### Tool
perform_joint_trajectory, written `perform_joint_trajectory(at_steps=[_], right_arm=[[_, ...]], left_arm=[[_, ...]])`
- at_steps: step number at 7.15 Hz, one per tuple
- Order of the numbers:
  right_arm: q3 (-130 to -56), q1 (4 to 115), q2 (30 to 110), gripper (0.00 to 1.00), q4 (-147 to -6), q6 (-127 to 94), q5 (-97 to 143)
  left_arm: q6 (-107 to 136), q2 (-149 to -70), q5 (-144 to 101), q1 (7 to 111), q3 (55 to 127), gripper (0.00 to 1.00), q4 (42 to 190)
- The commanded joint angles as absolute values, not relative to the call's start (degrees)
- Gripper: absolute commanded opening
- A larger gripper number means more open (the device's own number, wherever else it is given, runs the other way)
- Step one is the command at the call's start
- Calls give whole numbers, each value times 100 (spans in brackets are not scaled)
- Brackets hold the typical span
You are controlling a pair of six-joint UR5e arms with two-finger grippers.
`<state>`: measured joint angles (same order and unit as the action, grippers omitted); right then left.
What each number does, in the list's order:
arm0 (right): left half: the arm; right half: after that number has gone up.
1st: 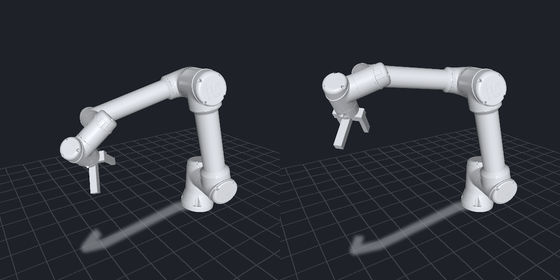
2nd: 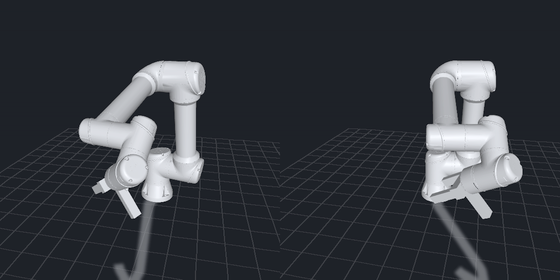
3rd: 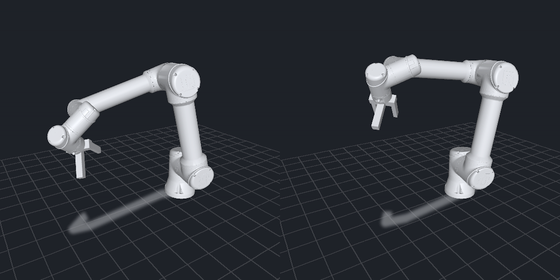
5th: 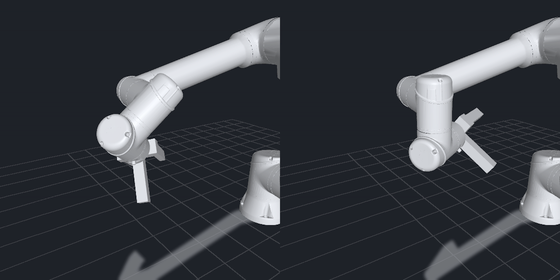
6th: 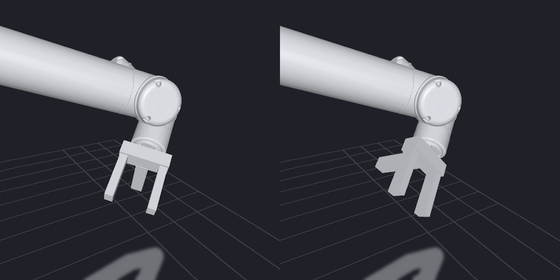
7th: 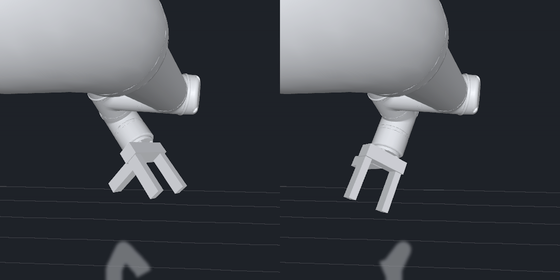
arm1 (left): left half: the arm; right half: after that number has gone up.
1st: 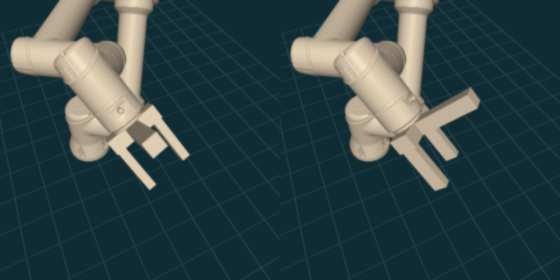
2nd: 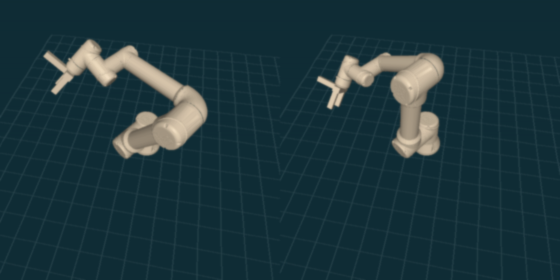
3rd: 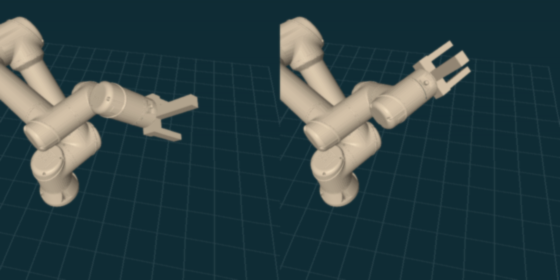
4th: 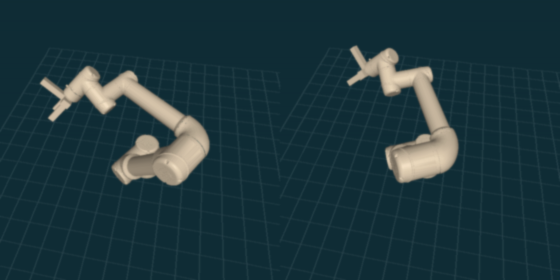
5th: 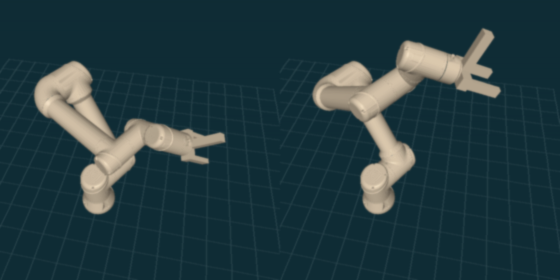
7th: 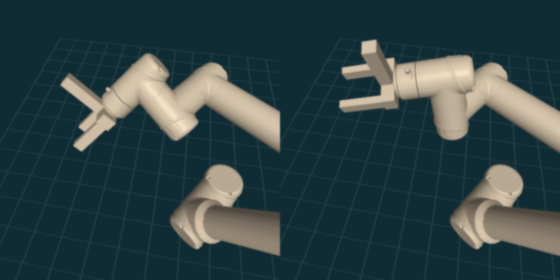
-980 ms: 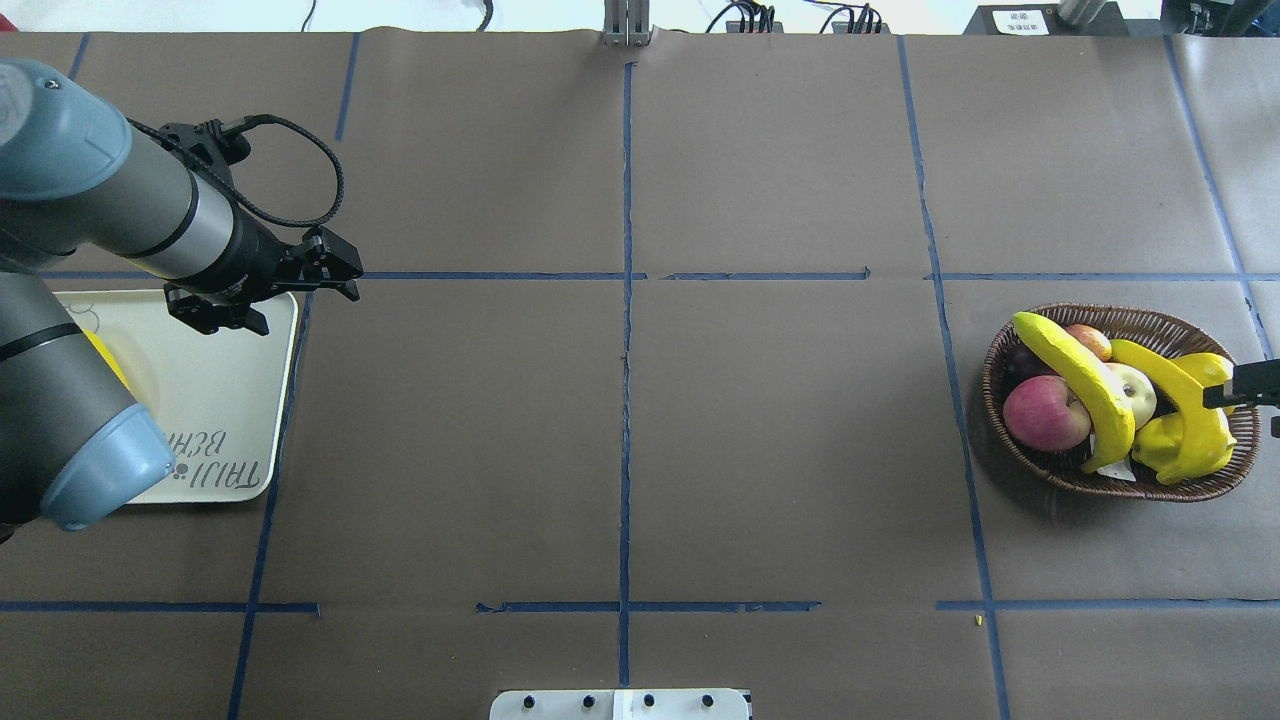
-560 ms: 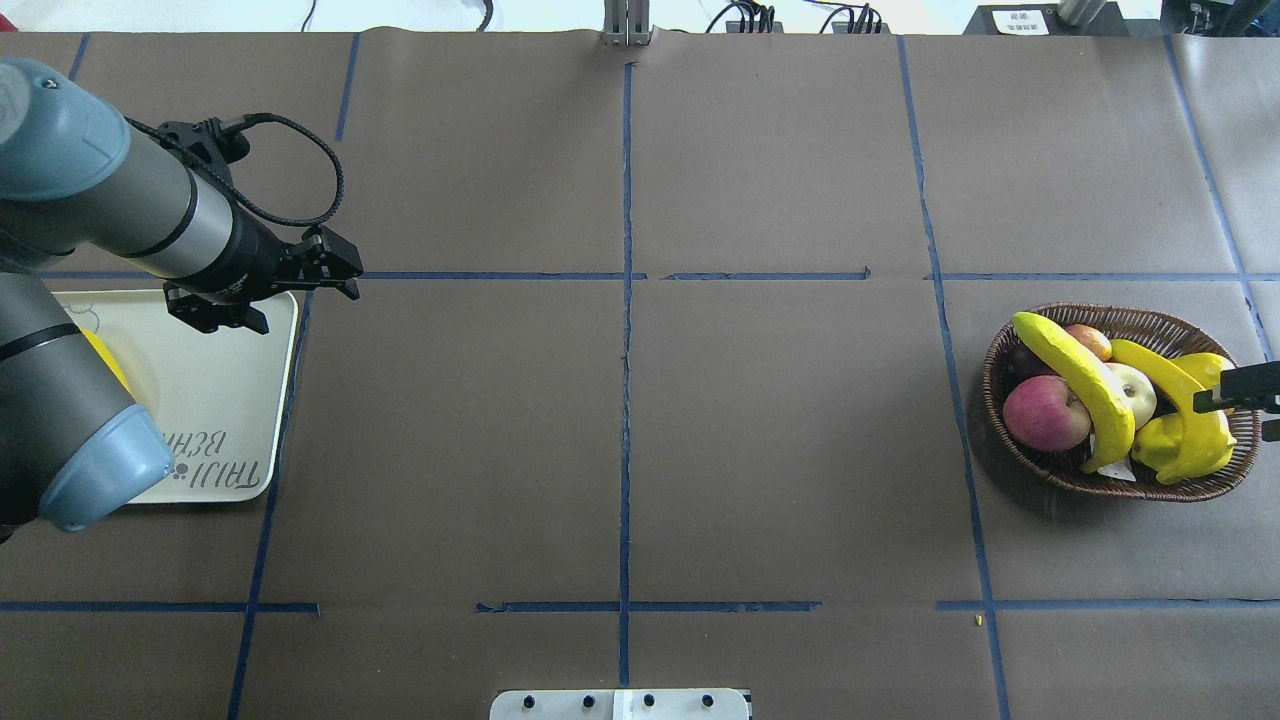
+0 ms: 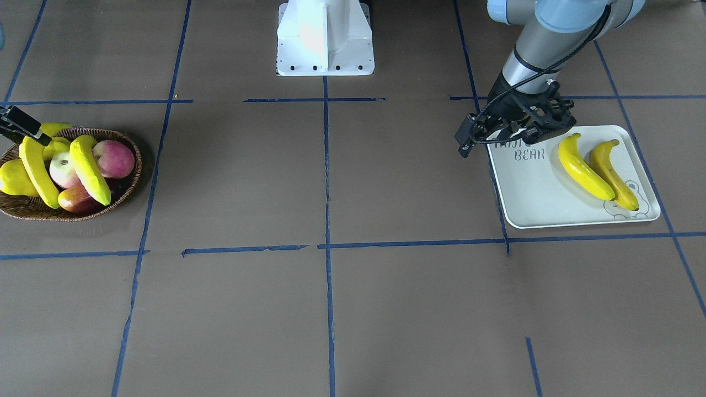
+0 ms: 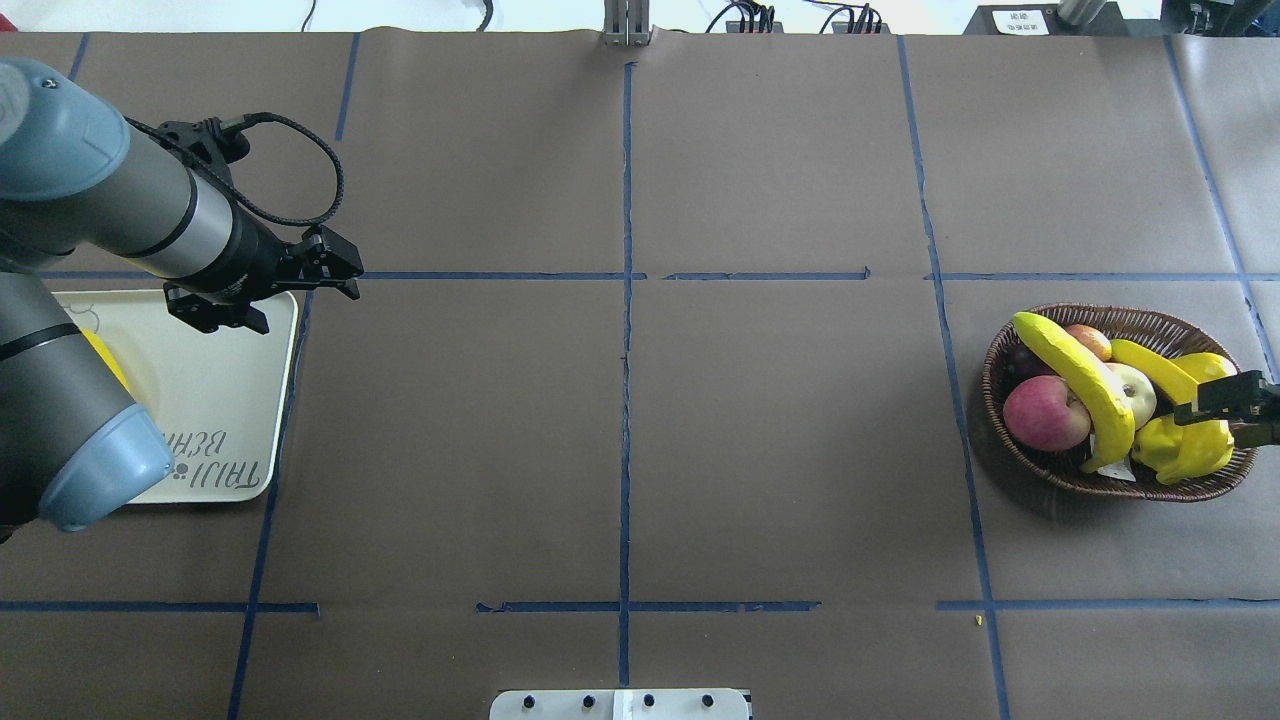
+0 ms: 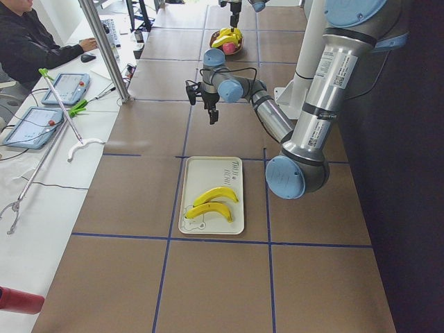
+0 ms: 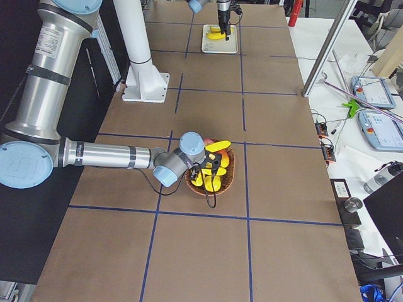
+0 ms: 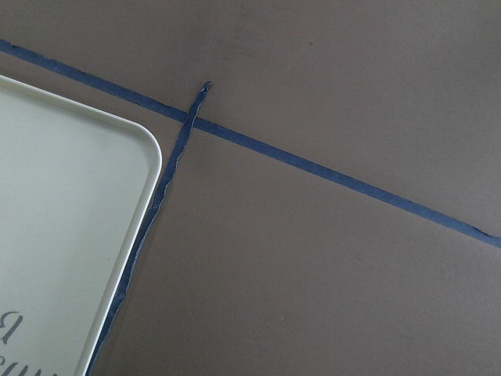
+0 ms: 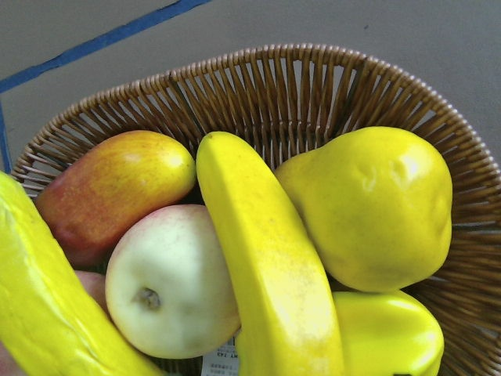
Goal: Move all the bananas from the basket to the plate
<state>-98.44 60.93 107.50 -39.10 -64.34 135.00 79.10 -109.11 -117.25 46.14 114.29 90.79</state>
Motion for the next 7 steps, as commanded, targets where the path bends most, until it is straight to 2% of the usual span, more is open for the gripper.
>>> perform_joint_trajectory(at_steps=[1,2,3,5,7], right_arm=[[-9800,6030,10723,16,-3911,-6425,13500],[-9852,6047,10705,1,-3894,-6416,13561],[-9931,6143,10722,0,-3876,-6407,13570],[-9993,7061,10714,1,-3823,-6320,13631],[-10421,7435,10514,0,-3867,-6311,13720]], left_arm=[[7910,-10916,-11725,4614,11435,100,9079],[7910,-10907,-11725,4614,11435,100,9079],[7910,-10907,-11725,4614,11426,100,9079],[7910,-10907,-11725,4614,11426,100,9079],[7910,-10942,-11733,4614,11434,100,9088]])
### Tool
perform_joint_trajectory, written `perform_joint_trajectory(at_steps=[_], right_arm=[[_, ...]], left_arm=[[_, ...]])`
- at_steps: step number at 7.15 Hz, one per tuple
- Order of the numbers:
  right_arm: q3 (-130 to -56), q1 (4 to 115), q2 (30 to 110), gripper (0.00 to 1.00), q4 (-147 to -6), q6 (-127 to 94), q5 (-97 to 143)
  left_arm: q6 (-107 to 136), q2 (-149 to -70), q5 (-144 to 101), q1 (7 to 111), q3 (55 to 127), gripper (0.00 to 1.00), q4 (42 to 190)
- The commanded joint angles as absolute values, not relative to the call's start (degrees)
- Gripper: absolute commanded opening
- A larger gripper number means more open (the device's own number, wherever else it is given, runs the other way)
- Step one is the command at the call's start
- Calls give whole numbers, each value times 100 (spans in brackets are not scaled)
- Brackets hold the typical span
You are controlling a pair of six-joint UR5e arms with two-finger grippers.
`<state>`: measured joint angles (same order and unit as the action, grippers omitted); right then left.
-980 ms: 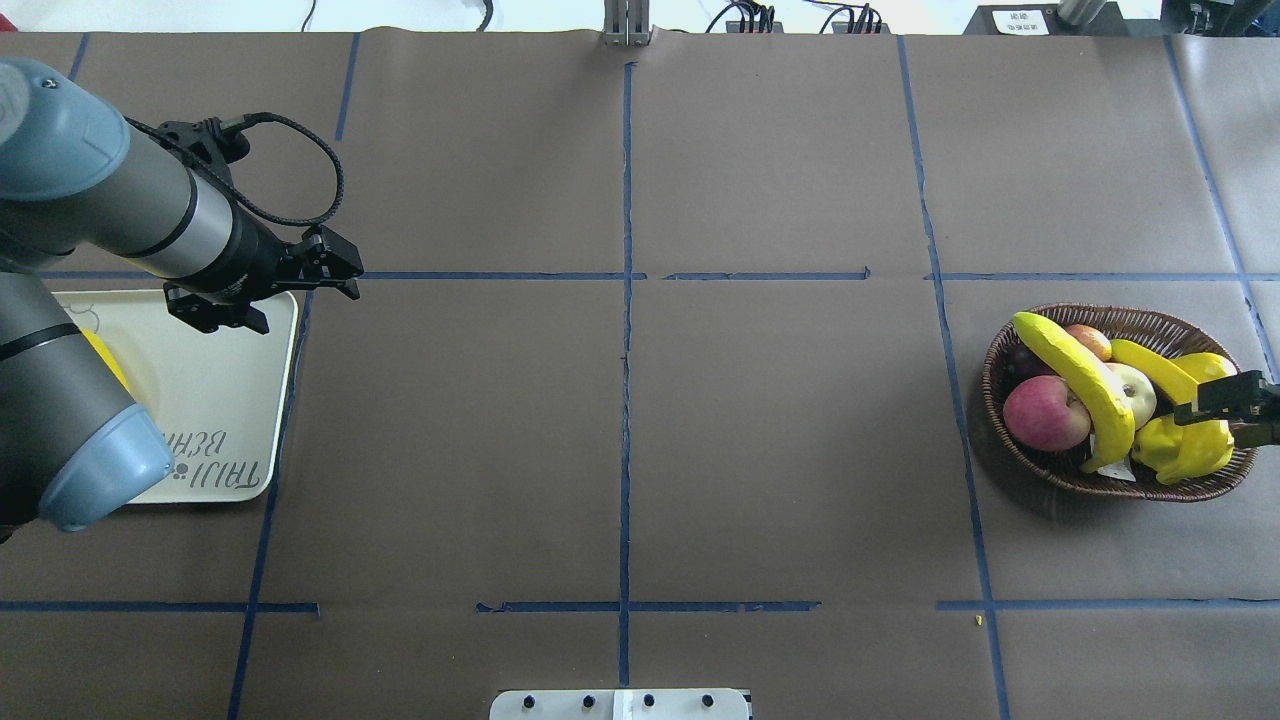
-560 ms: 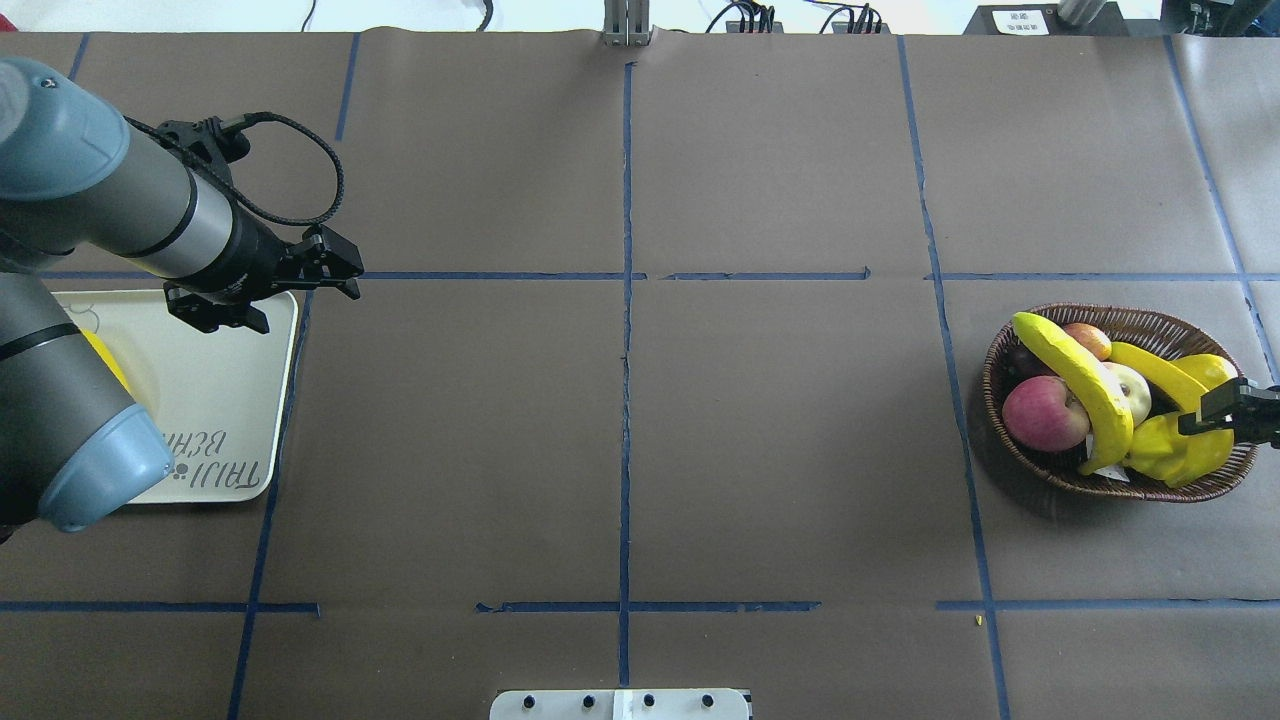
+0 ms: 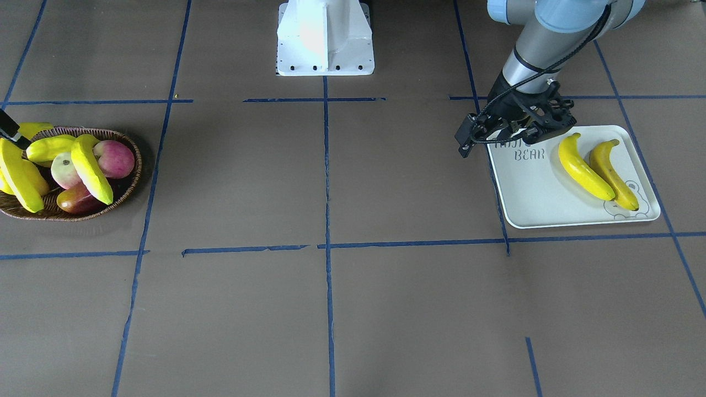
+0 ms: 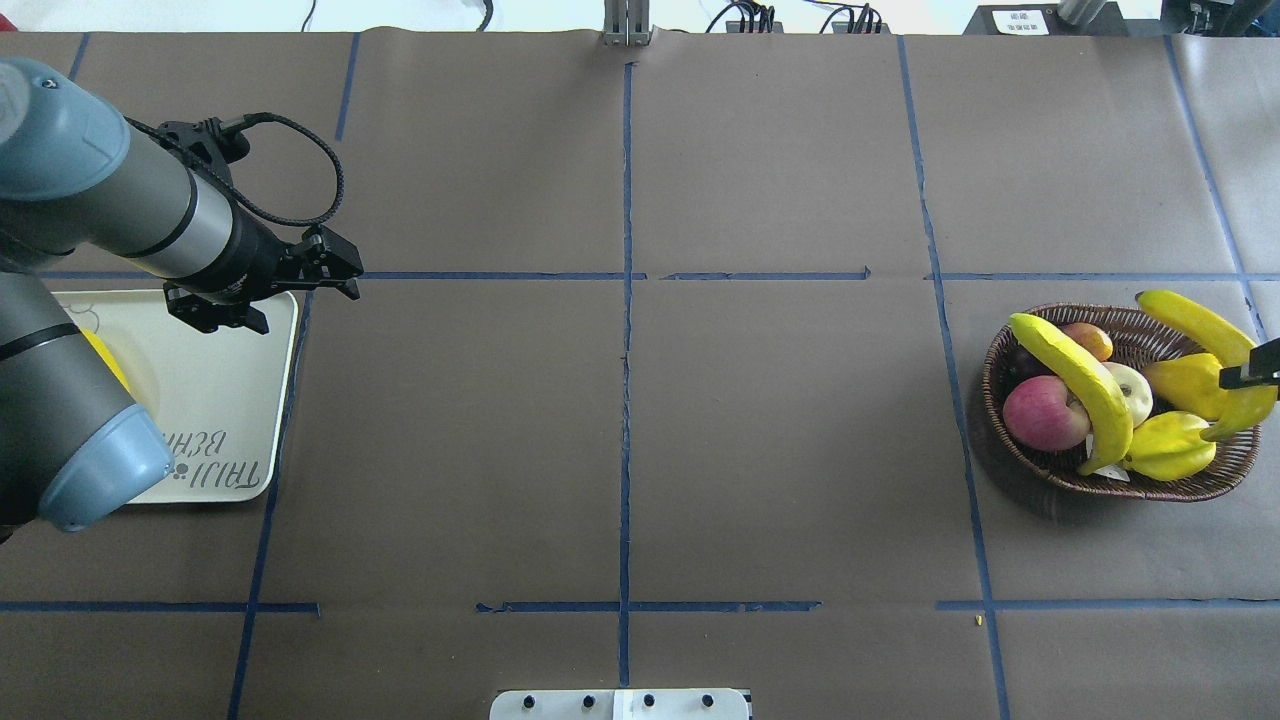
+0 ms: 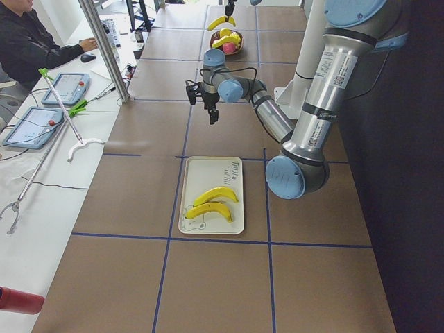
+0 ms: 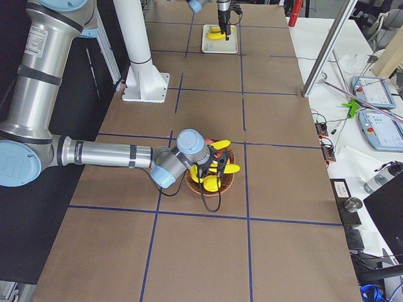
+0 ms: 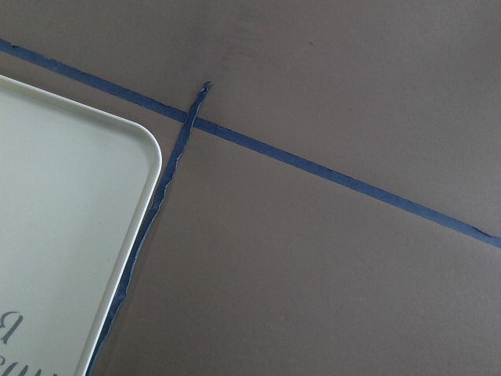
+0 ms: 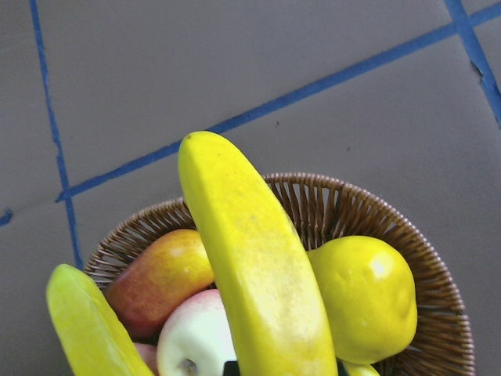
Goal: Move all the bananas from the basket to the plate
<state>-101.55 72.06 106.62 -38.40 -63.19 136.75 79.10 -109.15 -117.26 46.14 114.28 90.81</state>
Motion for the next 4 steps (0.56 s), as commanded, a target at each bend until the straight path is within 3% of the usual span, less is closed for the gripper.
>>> perform_joint_trajectory(at_steps=[1,4], right_arm=[[-10537,7253,10129,0,-3919,-6337,13728],[-11053,5945,8889,0,-5276,-6398,12827]], left_arm=[[7945,-11099,-11777,4614,11461,100,9105],[9119,-11373,-11812,4440,11417,100,10014]])
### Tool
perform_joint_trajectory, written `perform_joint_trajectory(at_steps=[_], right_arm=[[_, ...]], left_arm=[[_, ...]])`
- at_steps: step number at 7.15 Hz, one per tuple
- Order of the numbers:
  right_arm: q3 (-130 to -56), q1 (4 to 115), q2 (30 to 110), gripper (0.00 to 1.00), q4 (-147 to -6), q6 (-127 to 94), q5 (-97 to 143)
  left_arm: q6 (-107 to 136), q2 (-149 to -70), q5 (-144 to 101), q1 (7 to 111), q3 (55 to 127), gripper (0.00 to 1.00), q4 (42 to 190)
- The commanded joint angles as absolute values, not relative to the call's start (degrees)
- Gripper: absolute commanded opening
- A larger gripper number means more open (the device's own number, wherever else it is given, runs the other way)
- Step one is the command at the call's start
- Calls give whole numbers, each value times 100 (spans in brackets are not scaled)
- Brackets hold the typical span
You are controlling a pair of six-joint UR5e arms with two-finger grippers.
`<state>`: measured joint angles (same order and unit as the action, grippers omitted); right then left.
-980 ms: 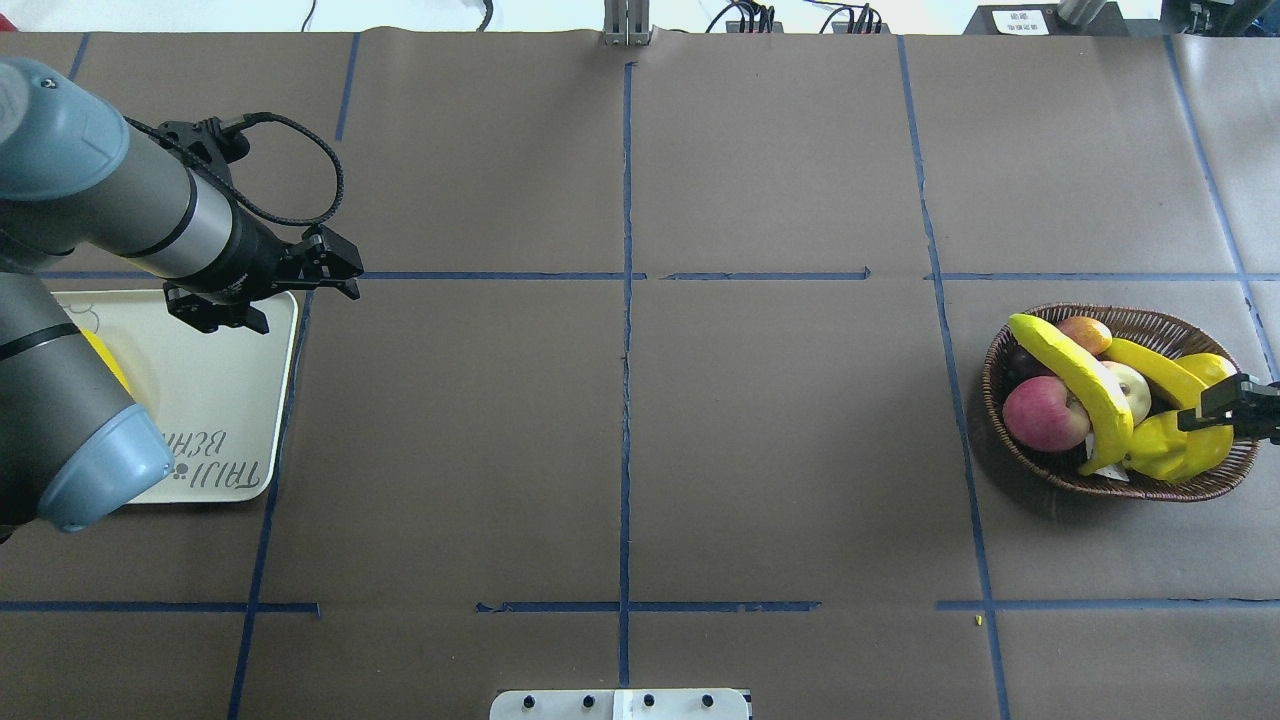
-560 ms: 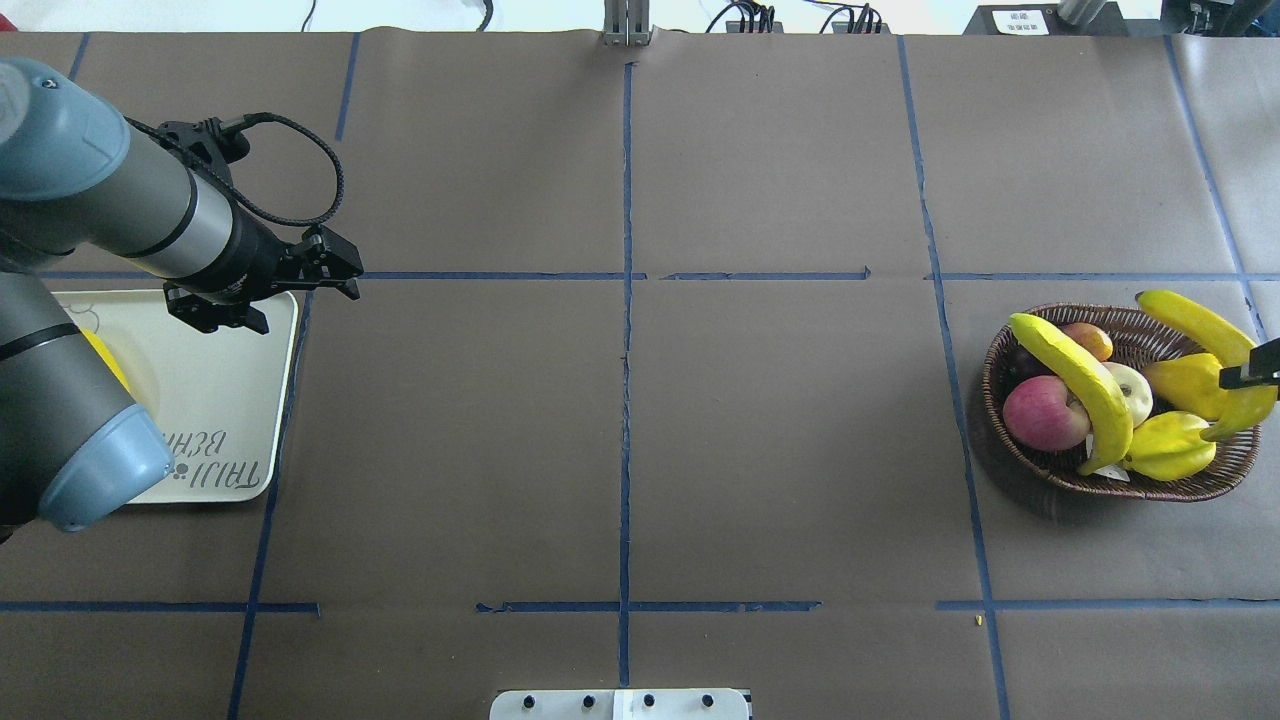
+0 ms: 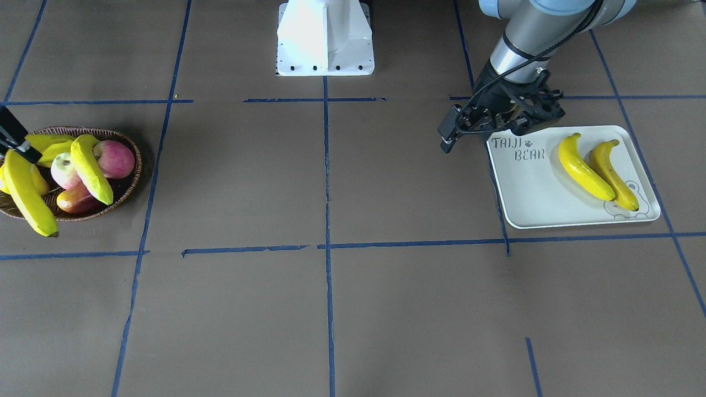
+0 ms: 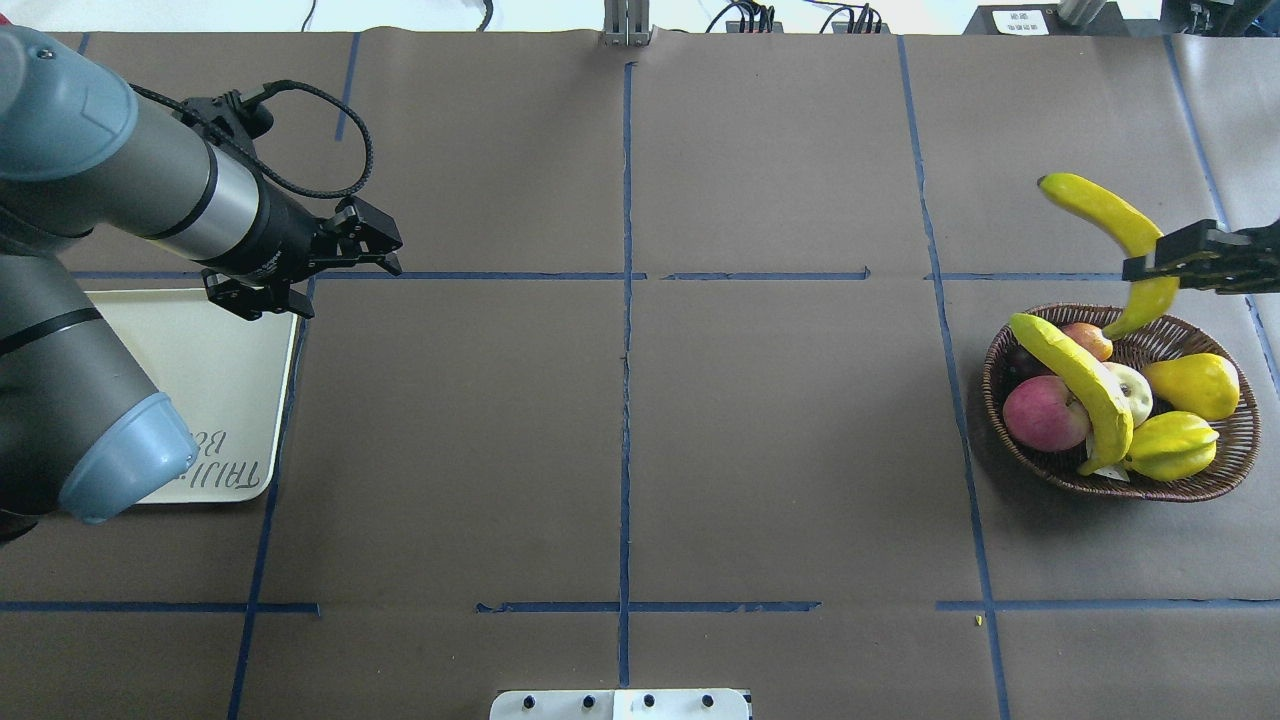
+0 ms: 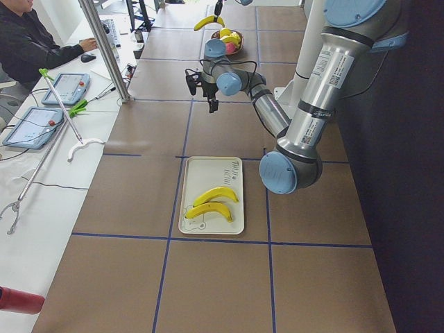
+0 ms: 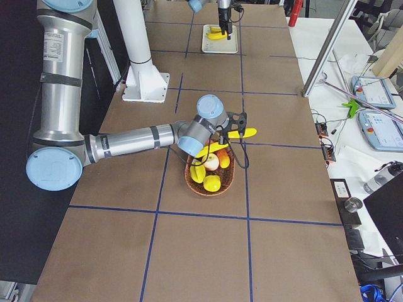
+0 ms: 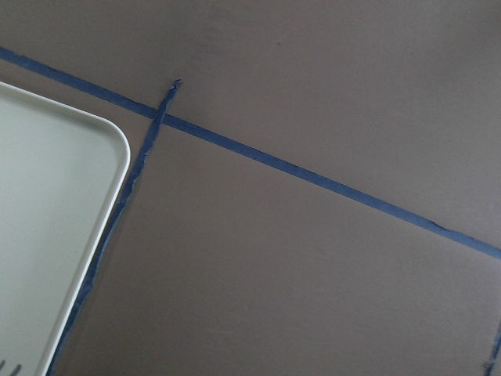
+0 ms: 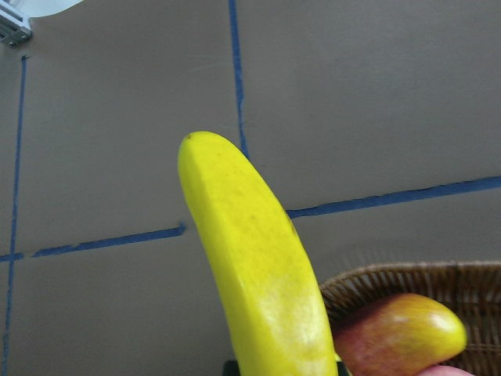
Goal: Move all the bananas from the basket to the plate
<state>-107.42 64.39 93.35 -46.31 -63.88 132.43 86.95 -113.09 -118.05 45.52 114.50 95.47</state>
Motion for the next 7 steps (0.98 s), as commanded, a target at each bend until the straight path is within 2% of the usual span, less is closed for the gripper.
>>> perform_joint_trajectory(at_steps=[1,3,4,5,7], right_arm=[[-11361,5576,8155,0,-6152,-6398,12467],[-11819,4298,6485,0,-8033,-6555,10995],[-11856,3654,6086,0,-8216,-7279,10055],[-12048,3012,6039,0,-8218,-7695,9245],[-12173,2559,6003,0,-8209,-8040,8747]], left_arm=[[9662,-11373,-11804,4378,11321,100,10698],[10830,-11469,-11795,4342,11172,100,11694],[11350,-11618,-11786,4350,10945,99,12038],[11529,-11680,-11777,4351,10794,99,12293],[12055,-11724,-11769,4351,10775,99,12602]])
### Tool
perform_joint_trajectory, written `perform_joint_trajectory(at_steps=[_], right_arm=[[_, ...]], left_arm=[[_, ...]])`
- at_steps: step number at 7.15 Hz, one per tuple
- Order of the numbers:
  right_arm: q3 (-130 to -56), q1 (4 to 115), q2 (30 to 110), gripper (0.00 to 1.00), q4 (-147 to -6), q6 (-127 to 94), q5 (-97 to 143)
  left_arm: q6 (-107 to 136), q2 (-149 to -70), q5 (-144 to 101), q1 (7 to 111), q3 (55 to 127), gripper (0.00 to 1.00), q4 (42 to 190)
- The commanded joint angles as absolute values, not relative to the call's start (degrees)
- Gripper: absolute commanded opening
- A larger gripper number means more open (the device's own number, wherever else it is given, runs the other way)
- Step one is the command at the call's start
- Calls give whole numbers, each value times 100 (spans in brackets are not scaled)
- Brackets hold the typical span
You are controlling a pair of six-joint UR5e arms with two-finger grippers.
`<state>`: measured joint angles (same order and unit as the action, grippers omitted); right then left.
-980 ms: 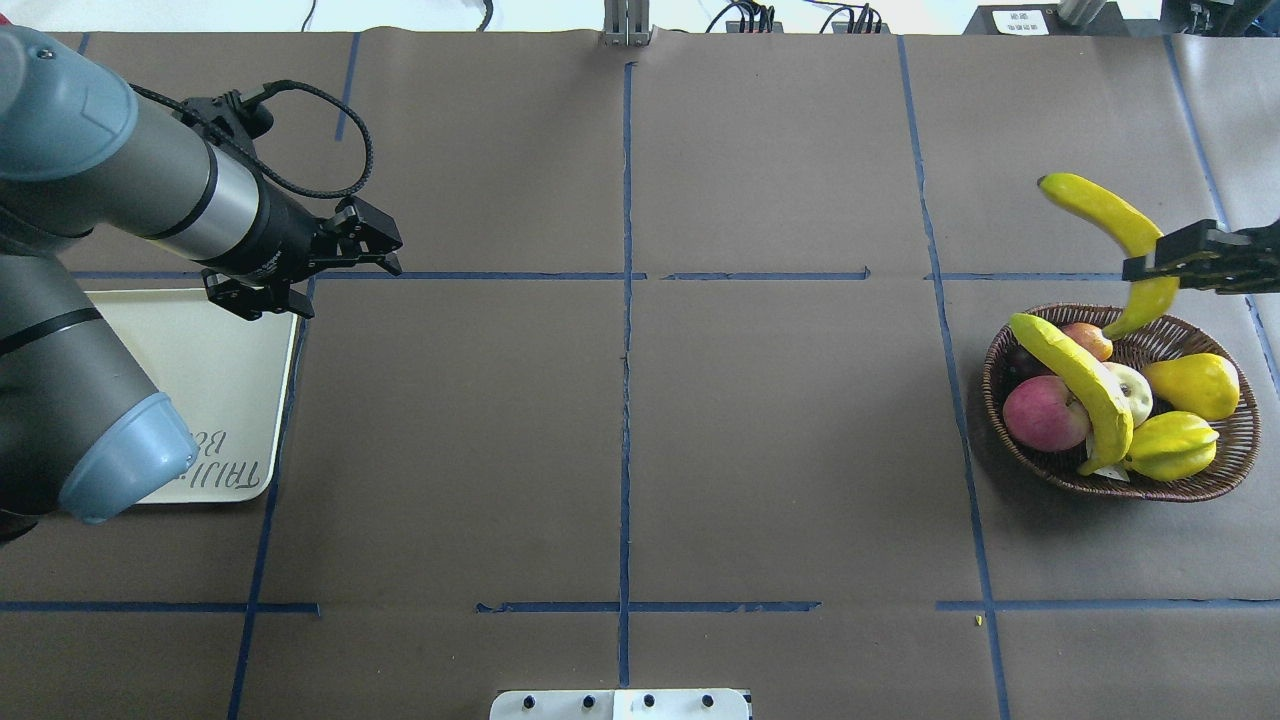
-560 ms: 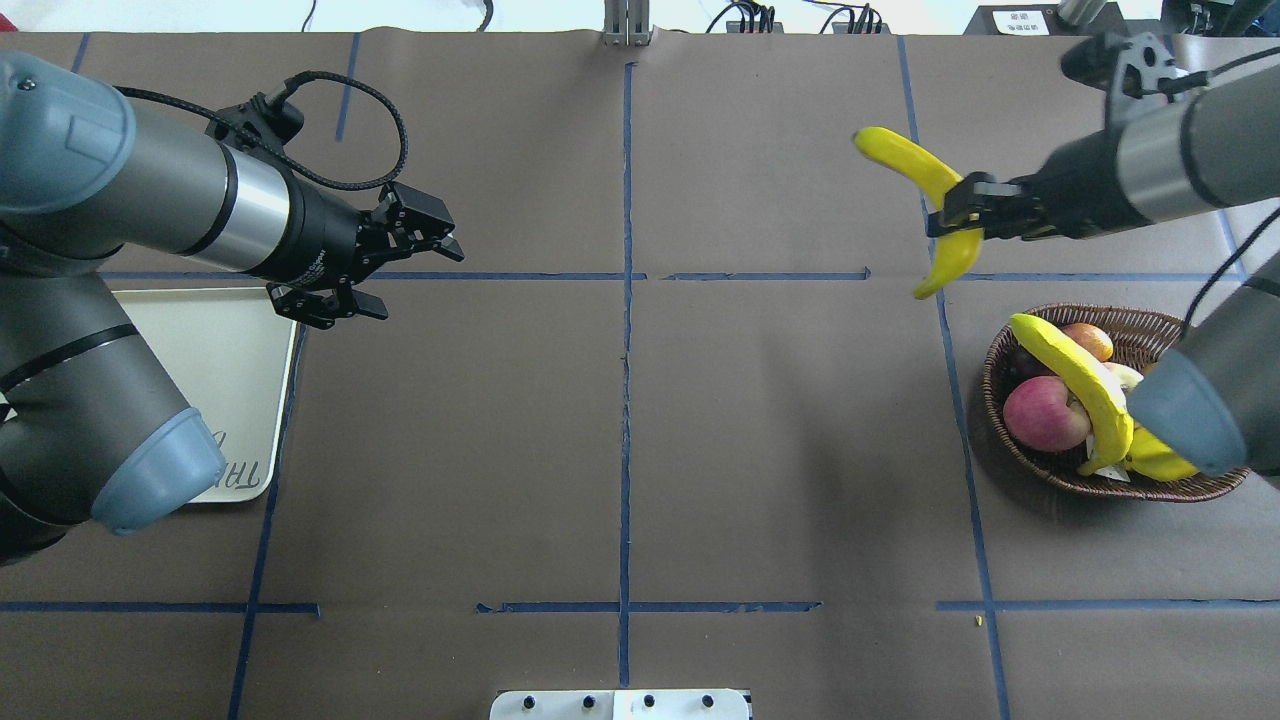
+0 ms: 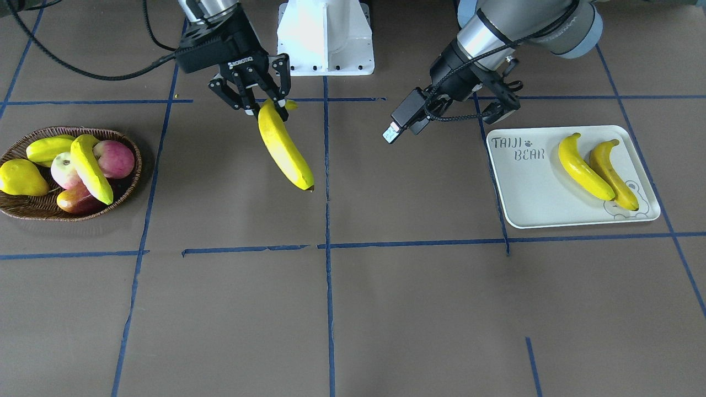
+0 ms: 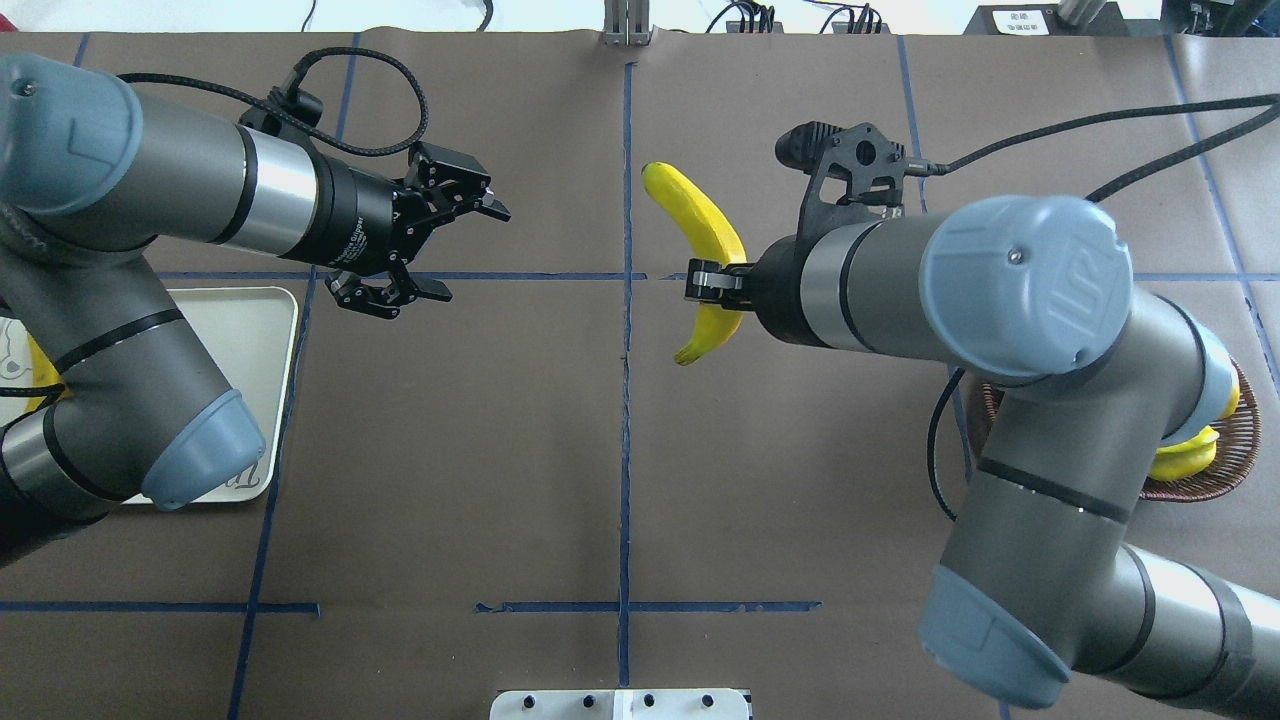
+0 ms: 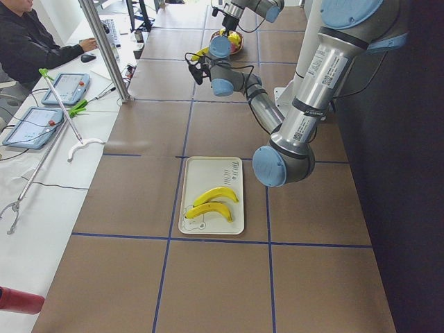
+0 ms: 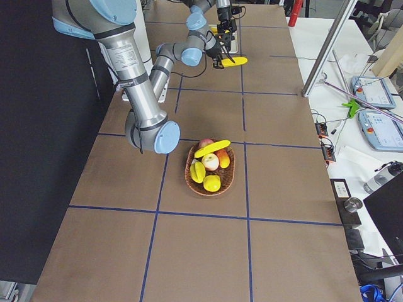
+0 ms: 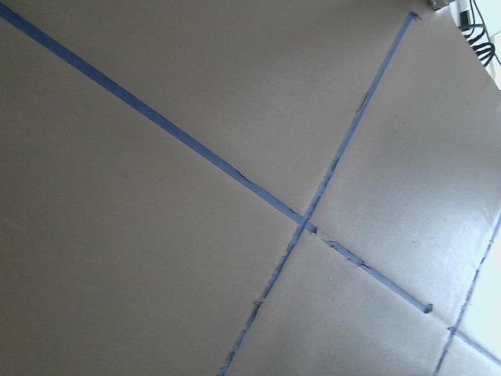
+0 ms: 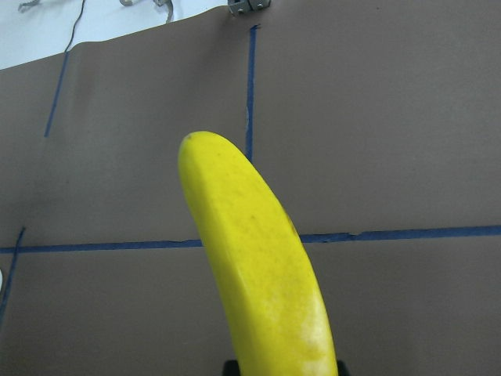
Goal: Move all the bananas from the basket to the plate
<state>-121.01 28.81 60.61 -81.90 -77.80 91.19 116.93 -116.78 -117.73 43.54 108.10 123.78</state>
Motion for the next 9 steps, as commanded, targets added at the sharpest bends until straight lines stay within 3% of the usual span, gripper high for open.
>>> perform_joint_trajectory(at_steps=[1,4,7,8,9], right_arm=[[-12155,2262,5968,0,-8209,-8051,8380],[-12138,2057,5880,0,-8209,-8060,8262],[-12138,2057,5845,0,-8209,-8051,8270],[-12146,2057,5845,0,-8209,-8051,8271],[-12138,2057,5836,0,-8209,-8042,8271]], left_arm=[[12668,-11916,-11708,4351,10584,99,13039],[13112,-12557,-11042,3949,10004,99,13262],[13087,-12612,-10960,3621,9854,99,13507],[13070,-12612,-10960,3560,9826,91,13587],[13069,-12612,-10960,3551,9844,30,13623]])
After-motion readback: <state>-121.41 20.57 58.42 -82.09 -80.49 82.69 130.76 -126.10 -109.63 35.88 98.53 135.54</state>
